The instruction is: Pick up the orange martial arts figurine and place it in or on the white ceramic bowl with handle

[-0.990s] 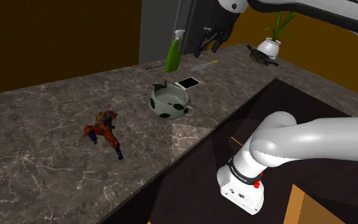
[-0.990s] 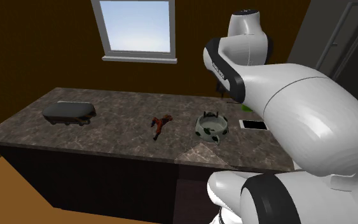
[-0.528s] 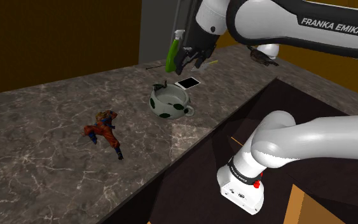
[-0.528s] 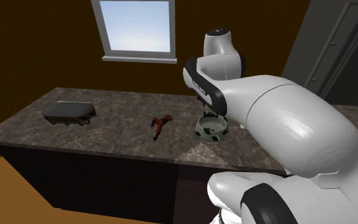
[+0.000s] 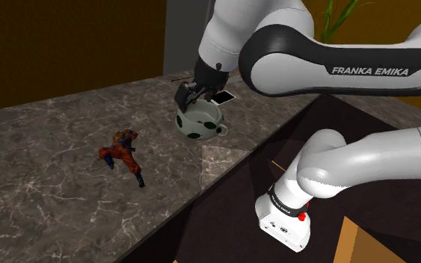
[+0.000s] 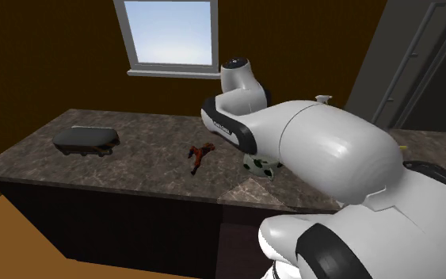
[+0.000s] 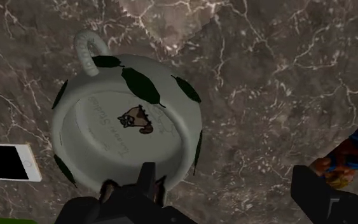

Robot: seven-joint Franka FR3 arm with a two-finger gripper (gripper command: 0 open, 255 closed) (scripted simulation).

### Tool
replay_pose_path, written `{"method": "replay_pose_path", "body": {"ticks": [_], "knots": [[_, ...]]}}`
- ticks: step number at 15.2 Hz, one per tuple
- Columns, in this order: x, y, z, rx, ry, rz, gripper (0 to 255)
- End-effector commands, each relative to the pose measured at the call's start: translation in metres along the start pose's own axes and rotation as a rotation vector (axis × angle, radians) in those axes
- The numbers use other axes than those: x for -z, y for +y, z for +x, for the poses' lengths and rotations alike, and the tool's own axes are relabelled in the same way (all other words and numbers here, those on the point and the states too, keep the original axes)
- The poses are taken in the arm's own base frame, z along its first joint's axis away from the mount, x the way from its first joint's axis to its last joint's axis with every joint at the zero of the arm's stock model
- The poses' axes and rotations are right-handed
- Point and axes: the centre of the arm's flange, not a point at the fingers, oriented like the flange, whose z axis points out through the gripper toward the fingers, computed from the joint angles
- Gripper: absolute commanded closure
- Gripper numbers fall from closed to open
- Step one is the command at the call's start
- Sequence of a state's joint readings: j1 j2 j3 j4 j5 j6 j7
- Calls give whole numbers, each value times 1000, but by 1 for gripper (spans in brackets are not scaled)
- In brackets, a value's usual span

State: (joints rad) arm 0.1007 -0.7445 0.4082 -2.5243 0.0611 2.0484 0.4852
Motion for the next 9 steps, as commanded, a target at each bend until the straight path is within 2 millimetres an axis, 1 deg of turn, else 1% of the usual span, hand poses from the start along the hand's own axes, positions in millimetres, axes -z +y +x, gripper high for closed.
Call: {"method": "replay_pose_path", "body": {"ticks": [1, 9], "knots": [[-15, -23, -5, 7, 7, 6, 0], [-59, -114, -28, 37, 36, 25, 0]]}}
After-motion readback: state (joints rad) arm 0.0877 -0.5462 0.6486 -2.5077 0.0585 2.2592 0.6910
